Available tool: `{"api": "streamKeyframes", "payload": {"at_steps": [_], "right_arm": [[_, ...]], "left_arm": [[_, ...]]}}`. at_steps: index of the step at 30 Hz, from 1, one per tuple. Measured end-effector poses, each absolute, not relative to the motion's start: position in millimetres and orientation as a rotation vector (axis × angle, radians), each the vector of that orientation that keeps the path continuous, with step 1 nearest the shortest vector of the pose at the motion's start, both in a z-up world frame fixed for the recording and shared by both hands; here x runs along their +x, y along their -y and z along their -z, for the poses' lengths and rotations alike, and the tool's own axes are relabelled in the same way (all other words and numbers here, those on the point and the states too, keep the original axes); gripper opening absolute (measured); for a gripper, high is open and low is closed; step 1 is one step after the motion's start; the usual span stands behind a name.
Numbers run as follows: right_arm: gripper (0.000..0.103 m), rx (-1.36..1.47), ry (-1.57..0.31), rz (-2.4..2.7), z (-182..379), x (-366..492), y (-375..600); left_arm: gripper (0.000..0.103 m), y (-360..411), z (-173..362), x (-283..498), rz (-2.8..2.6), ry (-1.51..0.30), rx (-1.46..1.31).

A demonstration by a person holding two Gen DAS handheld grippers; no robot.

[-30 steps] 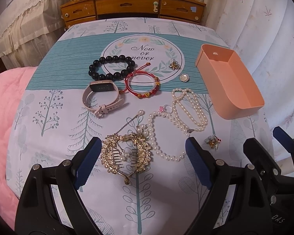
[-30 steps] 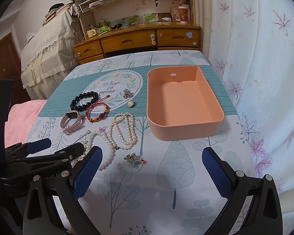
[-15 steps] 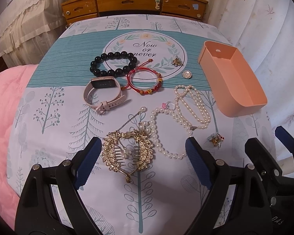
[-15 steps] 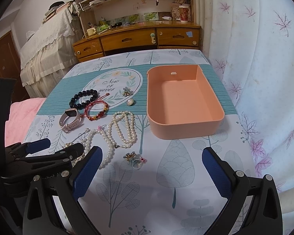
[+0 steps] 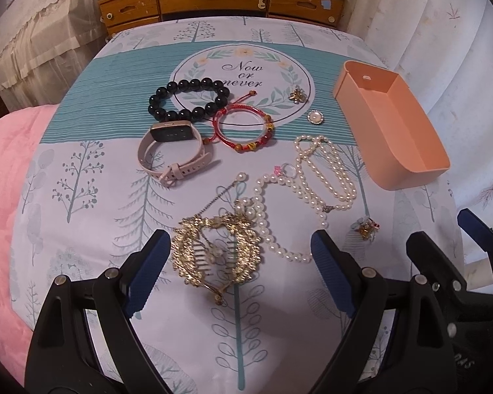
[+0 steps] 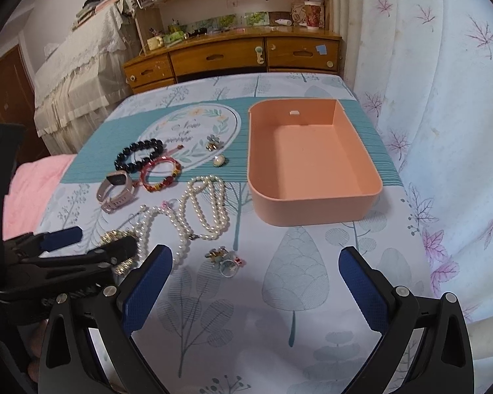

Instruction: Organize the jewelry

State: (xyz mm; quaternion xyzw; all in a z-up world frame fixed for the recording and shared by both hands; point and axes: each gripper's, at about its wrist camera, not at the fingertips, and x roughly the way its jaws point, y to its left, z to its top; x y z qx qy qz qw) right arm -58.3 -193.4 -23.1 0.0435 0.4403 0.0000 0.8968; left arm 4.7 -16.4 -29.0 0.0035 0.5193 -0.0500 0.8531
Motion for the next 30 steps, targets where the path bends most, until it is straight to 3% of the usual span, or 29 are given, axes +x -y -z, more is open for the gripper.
{"api": "streamKeyframes", "payload": {"at_steps": [8, 11, 13, 23, 25, 30], "right_arm": [[0.102, 0.032, -1.001, -0.011, 41.7, -43.4, 202.9], [0.092, 0.015, -1.025, -0.037, 47.9, -42.0, 202.1], [0.076, 0.009, -1.05, -0.06, 53.3, -39.6, 199.7], [0.073, 0.016, -1.108, -0.133, 75.7, -25.1, 183.2], [0.066, 0.011, -1.114, -0.147, 77.5, -22.7, 178.8], [0.061, -0.006, -1.116, -0.186, 81.2, -18.0, 167.9]], "left_arm": [[0.086, -14.9, 36.7, 17.2, 0.042, -1.125, -0.027], [0.086, -30.5, 41.1, 19.7, 0.029, -1.134, -0.055], [0.086, -39.5, 42.6, 21.3, 0.025, -1.135, -0.064], [0.086, -59.5, 48.6, 13.3, 0.08, -1.161, -0.049], [0.086, -60.1, 51.3, 12.2, 0.098, -1.169, -0.058], [0.086, -57.7, 54.8, 10.8, 0.122, -1.178, -0.053]]}}
